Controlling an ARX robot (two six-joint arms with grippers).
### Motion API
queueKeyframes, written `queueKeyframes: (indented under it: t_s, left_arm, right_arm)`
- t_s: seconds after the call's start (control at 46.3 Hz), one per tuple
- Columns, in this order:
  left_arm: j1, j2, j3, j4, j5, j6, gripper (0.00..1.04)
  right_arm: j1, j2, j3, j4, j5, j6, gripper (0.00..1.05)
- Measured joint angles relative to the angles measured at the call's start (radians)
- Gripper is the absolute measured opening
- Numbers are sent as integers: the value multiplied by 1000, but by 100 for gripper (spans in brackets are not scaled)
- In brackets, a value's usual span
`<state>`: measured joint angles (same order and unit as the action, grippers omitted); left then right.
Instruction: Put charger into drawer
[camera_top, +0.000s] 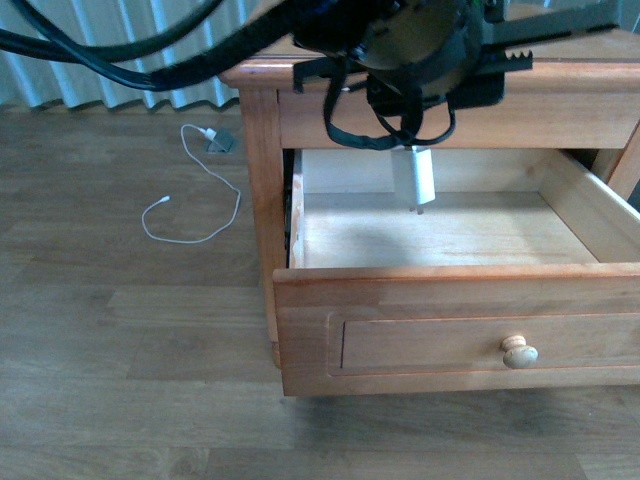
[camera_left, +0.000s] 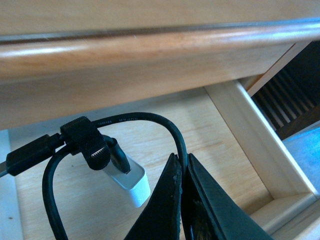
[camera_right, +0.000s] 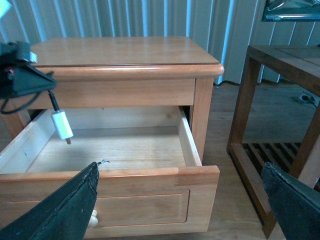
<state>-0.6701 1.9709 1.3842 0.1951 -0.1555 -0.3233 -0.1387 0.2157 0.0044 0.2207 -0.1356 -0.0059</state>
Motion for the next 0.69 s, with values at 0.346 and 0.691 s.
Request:
queueKeyframes:
  t_s: [0.346,0.691]
  left_arm:
    - [-13,246,175,-6,51,-24,6]
    - [-9,146,50,24,-67,6,61]
  right_arm:
    - [0,0,0,0,0,0,96]
    - [0,0,0,0,0,0,96]
